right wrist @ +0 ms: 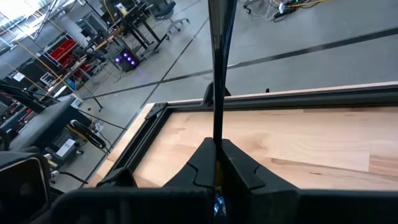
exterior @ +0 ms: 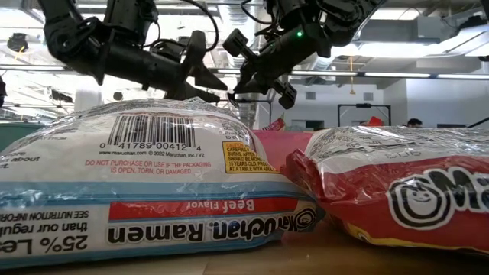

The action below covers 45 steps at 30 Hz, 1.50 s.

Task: Pick & Place Food Item
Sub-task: Put the black spoon into the green bin

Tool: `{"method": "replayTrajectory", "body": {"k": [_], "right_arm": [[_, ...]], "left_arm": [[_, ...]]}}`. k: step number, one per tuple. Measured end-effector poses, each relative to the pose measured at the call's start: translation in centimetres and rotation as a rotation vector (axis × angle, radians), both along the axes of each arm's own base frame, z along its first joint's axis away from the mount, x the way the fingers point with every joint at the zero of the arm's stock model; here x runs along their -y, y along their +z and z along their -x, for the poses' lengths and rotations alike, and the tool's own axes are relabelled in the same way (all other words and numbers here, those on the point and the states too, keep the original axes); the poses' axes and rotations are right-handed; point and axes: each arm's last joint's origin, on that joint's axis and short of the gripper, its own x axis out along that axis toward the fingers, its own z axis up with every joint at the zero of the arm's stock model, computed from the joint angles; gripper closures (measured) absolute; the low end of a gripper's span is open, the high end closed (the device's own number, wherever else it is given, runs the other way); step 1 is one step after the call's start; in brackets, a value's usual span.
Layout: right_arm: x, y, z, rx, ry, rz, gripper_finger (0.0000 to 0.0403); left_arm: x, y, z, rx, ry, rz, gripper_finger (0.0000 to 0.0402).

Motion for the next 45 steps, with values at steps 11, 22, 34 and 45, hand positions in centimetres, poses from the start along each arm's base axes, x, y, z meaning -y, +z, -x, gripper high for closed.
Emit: {"method": "replayTrajectory", "body": {"k": [11,22,34,45], "right_arm": [[0.0,0.0,0.0,-0.007,0.002,0.004,0.0399],[0.0,0.0,0.0,-0.008,0.002,0.005,0.0399],[0.2,-0.2,0.1,0.007,-0.015,-0.026,0.0399],[0.9,-0.1,0.0,0.09,0.016,-0.122,0.0399]], "left_arm": [[0.0,0.3,-0.9,-0.067,-0.004,0.007,0.0256],[-0.2,-0.7,-1.9,-0.09,0.043,0.001,0.0256],[-0.3,-0.4,-2.3,-0.071,0.072,-0.014,0.0272],[-0.2,-0.4,-2.3,-0.112,0.063,-0.071,0.0289]]}}
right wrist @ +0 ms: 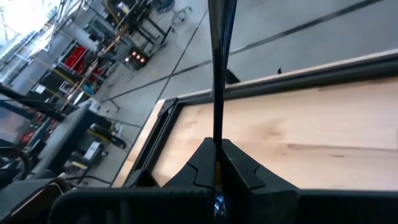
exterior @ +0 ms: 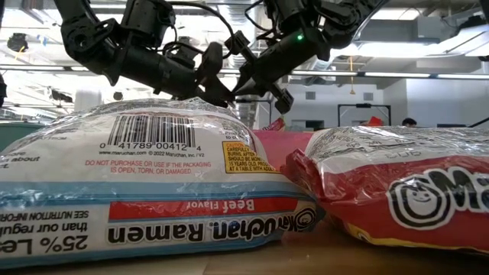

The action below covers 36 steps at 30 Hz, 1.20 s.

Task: Pick & Place Food Item
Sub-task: Put the black spoon into the green bin

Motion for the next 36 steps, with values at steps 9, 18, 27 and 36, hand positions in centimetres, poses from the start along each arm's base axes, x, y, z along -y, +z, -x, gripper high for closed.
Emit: {"method": "replayTrajectory", "body": {"k": [9,18,27,36], "right_arm": [[0.11,0.0,-0.02,0.018,0.015,-0.025,0.0399],[0.03,0.06,-0.04,0.017,0.011,-0.012,0.0399],[0.07,0.08,-0.02,0.017,0.004,-0.01,0.0399],[0.05,0.12,-0.02,0.018,0.005,-0.01,0.0399]], "left_arm": [[-0.26,-0.1,0.05,-0.031,0.004,-0.026,0.0299],[-0.59,-0.23,0.13,-0.044,0.016,-0.023,0.0328],[-0.64,-0.32,0.17,-0.048,0.026,-0.022,0.0358],[-0.66,-0.34,0.2,-0.049,0.039,-0.024,0.0364]]}}
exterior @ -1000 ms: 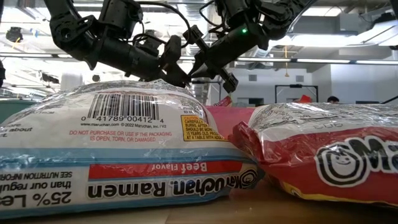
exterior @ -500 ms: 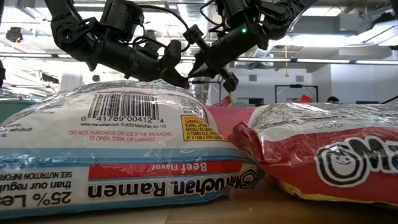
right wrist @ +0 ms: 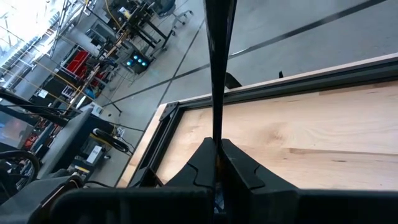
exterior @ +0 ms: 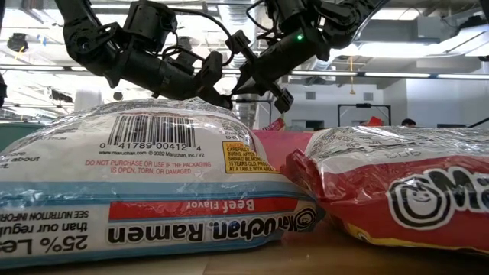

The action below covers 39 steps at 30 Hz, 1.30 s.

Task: Pick & Place Food Item
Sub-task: Put the black spoon into the green bin

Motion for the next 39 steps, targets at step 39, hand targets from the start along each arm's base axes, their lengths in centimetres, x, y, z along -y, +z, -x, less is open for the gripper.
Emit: {"method": "replayTrajectory", "body": {"k": [39], "right_arm": [[-0.41,-0.18,0.12,-0.116,0.078,0.071,0.0352]], "left_arm": [[0.05,-0.16,0.01,-0.055,-0.016,-0.034,0.0398]]}}
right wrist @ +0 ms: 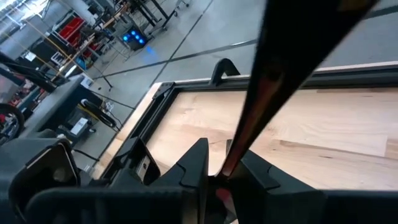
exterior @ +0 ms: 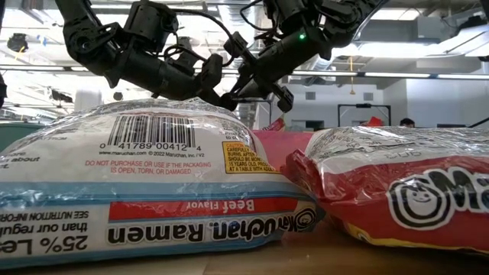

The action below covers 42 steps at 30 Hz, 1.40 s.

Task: Pick & Place Food Item
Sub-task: Put the black spoon into the green bin

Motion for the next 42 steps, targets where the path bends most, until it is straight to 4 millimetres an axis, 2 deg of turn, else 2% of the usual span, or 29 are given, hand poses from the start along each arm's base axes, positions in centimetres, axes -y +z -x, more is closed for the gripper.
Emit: {"method": "replayTrajectory", "body": {"k": [7,14,23,29,35,42], "right_arm": [[0.0,-0.09,0.04,-0.01,-0.001,-0.002,0.0358],[-0.32,0.01,0.12,0.047,-0.111,-0.024,0.036],[-0.23,0.04,0.1,0.02,-0.079,0.0,0.0357],[0.49,0.05,0.12,0.03,-0.055,-0.023,0.0343],[0.49,0.08,0.12,0.01,-0.042,0.003,0.0318],[0.45,0.03,0.13,-0.025,-0.026,0.035,0.031]], "left_arm": [[-0.1,-0.12,0.05,-0.015,0.01,-0.002,0.0399],[-0.18,-0.11,0.09,-0.015,0.027,-0.005,0.0399],[-0.22,-0.09,0.1,-0.011,0.034,-0.005,0.0399],[-0.22,-0.07,0.1,-0.009,0.035,-0.005,0.0399],[-0.22,-0.08,0.1,-0.011,0.034,-0.005,0.04],[-0.21,-0.3,0.15,-0.037,0.033,-0.005,0.04]]}}
